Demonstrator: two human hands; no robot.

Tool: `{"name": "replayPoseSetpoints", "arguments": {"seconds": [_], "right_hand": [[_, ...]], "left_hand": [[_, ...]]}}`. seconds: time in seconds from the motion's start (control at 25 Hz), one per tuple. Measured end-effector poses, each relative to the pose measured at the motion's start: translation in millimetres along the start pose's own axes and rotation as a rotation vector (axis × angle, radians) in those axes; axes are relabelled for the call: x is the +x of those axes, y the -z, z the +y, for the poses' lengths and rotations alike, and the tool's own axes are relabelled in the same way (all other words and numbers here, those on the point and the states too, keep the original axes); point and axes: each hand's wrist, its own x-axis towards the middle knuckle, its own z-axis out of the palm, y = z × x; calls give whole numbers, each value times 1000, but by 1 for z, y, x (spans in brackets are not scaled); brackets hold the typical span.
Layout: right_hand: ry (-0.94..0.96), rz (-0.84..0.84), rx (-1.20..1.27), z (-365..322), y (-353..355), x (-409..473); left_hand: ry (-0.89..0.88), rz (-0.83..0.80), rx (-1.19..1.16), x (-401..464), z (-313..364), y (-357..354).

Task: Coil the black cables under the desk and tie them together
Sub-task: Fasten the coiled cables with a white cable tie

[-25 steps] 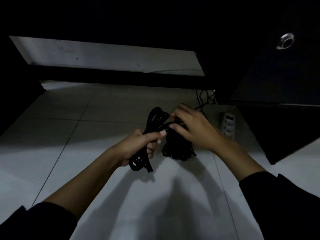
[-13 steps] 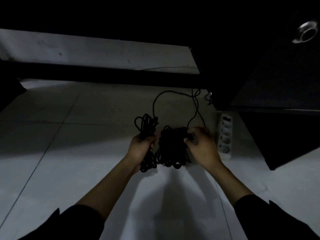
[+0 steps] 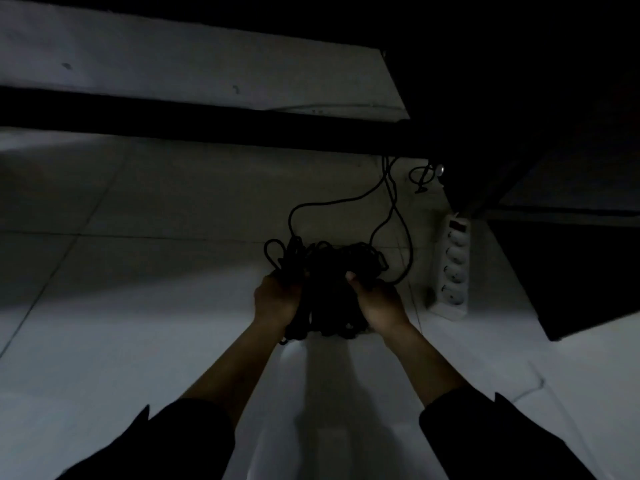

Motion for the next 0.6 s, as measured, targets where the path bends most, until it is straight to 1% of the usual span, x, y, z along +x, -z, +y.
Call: {"name": "replayPoseSetpoints", "arguments": {"seconds": [0.08, 0.16, 0.28, 0.36, 0.4, 0.52, 0.6], "right_hand": [[2, 0, -20, 3, -5, 6], [-1, -5, -53, 1, -7, 6], [-67, -6, 6, 1, -11, 1], [-42, -1, 29, 3, -16, -3], [-54, -14, 87, 1, -17, -7], [-3, -67, 134, -3, -16, -16], [6, -116, 166, -2, -13, -24]], "left_hand": [[13, 8, -22, 1, 1, -2], [18, -1, 9, 0, 3, -3], [18, -12, 22, -2, 4, -7], [38, -19, -30, -4, 2, -8], [51, -24, -68, -6, 1, -7], [93, -81, -276, -16, -4, -9], [117, -120, -368, -26, -4, -11]]}}
